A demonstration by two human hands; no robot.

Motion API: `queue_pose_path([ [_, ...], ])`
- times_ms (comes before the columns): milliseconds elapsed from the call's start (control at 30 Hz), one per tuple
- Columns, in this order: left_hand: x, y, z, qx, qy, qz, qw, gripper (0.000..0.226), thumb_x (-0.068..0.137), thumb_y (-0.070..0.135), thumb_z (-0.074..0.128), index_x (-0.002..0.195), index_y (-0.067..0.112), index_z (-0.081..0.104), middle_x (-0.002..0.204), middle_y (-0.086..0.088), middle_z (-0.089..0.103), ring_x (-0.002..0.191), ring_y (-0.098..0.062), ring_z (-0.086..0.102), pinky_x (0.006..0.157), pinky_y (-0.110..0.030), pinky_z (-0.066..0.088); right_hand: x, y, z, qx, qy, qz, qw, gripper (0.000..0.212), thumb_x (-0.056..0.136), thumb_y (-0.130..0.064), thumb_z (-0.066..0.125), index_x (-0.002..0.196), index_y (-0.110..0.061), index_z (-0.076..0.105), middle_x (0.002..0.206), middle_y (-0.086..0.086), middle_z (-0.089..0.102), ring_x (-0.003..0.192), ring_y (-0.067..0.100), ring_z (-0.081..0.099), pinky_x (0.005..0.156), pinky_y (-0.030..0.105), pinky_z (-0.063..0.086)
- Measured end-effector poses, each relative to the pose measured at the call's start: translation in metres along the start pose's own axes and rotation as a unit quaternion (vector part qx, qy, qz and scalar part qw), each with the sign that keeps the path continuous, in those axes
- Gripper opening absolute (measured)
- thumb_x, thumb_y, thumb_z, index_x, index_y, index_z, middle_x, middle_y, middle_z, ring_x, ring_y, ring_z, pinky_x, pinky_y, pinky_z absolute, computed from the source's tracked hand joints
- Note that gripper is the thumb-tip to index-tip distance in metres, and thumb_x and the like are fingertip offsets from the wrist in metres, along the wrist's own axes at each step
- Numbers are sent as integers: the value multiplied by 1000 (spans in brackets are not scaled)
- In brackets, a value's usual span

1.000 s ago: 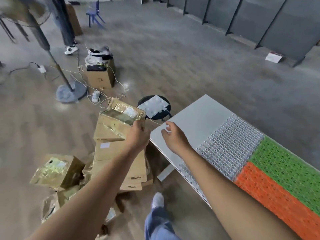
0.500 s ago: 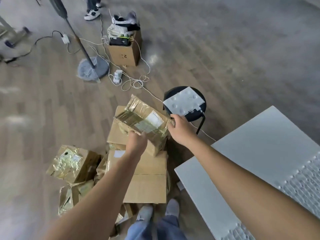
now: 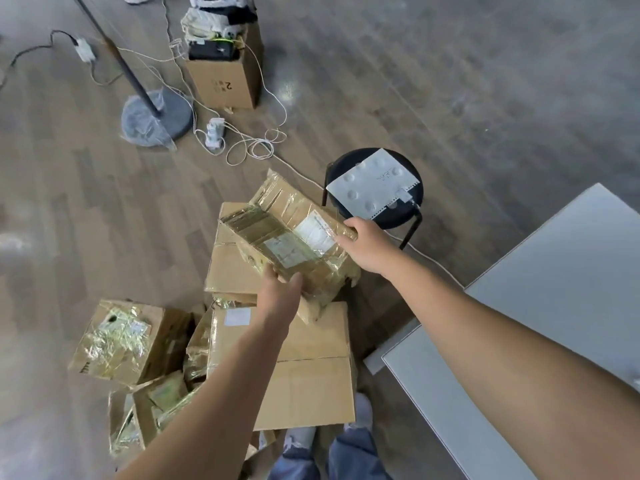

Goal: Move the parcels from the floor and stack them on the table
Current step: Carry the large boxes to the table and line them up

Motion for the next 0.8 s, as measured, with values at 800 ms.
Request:
queue_pose_path([
  [800,-424,140,148,53,-403,276,871,32,86,22,63,117,17,53,109,-2,65,92,-20,65,80,-38,55,-519,104,-230,188,469,230,832,30,95,-45,48,102,-16,46,86,0,54,76,21,51,63,32,36],
])
Point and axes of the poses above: each hand's wrist, its own x-axis towards the middle knuckle, its own z-axis out of the palm, y = z × x, the point moved 5 cm from there along x, towards the middle knuckle
